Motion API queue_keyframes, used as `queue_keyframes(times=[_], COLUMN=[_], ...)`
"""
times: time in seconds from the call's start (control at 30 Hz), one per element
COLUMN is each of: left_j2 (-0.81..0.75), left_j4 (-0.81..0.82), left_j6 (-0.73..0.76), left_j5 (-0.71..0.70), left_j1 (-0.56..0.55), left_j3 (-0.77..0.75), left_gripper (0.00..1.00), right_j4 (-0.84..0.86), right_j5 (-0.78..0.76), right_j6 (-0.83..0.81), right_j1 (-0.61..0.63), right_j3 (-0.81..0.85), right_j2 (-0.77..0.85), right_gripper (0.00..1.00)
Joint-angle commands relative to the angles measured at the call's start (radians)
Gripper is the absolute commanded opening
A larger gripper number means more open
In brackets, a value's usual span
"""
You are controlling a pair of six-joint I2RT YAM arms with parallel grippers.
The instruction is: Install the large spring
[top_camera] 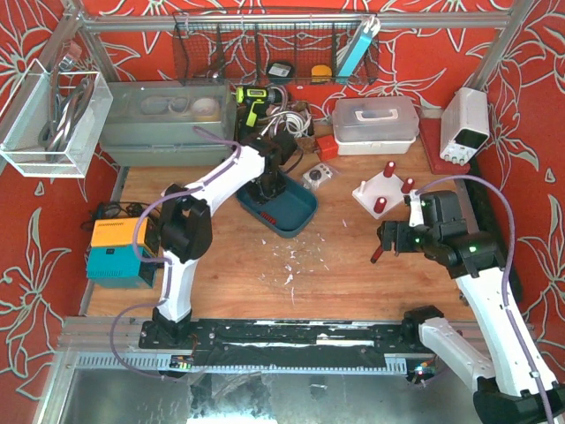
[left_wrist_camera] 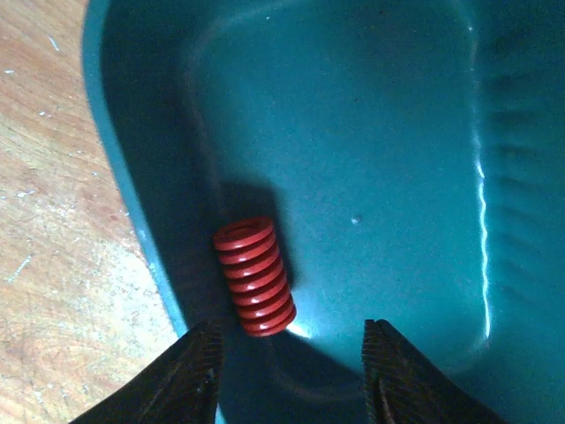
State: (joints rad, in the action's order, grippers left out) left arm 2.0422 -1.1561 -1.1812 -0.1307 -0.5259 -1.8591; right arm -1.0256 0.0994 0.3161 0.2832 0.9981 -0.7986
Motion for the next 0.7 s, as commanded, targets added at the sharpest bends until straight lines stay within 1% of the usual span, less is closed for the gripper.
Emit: queue_keyframes(times=[0.0,0.2,0.37,0.5,0.67], left_j2=[0.106,0.217,0.217,0.216,0.26], left_j4=[-0.135,-0.18,-0.181,-0.18,-0.17], left_j6=[-0.079,-0.109,-0.147,-0.153,-0.148], left_j5=[-0.006,0.015,0.036,0.037,0.048], left_j1=[-0.003,-0.002,0.0,0.001,0.001], left_j3=[-0.095,-0.217,-0.167,-0.134,-0.181], left_gripper=[0.46,0.45,0.46,0.5,0.51], right_j4=[0.008,0.012,0.012,0.012,0.013], right_j5=[0.021,0.001,-0.005,-0.009,-0.017], right_j6=[-0.045,-0.074,-0.075,-0.075,-0.071], right_j1=[0.034,0.065,0.075,0.076,0.077], right_j3=[-0.006,0.0,0.009,0.013,0.012], right_j2=[-0.005,-0.041,-0.071,-0.081,-0.073], right_gripper=[0.99,0.99,0.99,0.99,0.99])
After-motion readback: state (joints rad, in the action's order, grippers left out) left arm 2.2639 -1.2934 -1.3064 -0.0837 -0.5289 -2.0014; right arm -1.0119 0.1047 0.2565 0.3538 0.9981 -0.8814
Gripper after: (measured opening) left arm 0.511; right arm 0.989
